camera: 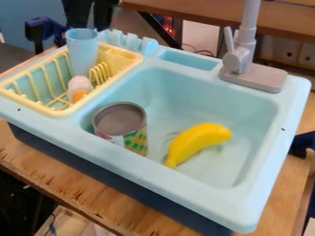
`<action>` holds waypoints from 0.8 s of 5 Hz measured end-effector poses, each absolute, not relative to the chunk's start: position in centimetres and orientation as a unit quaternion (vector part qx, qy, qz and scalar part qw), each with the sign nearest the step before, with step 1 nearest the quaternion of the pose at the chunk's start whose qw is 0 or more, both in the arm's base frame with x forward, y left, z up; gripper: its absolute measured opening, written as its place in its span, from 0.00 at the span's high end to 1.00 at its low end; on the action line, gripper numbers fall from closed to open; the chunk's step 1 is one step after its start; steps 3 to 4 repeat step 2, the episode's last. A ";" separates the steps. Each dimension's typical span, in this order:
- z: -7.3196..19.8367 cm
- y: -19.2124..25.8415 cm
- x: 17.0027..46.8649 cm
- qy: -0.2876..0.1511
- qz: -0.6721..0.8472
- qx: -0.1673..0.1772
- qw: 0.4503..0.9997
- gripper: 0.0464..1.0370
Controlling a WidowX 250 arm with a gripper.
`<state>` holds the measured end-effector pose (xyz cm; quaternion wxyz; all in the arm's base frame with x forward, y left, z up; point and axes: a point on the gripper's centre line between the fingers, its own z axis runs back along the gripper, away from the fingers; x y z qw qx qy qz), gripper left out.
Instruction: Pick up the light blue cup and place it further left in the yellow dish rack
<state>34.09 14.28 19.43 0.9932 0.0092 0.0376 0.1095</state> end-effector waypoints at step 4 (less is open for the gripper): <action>21.1 10.3 29.9 0.022 0.047 0.007 0.999 0.03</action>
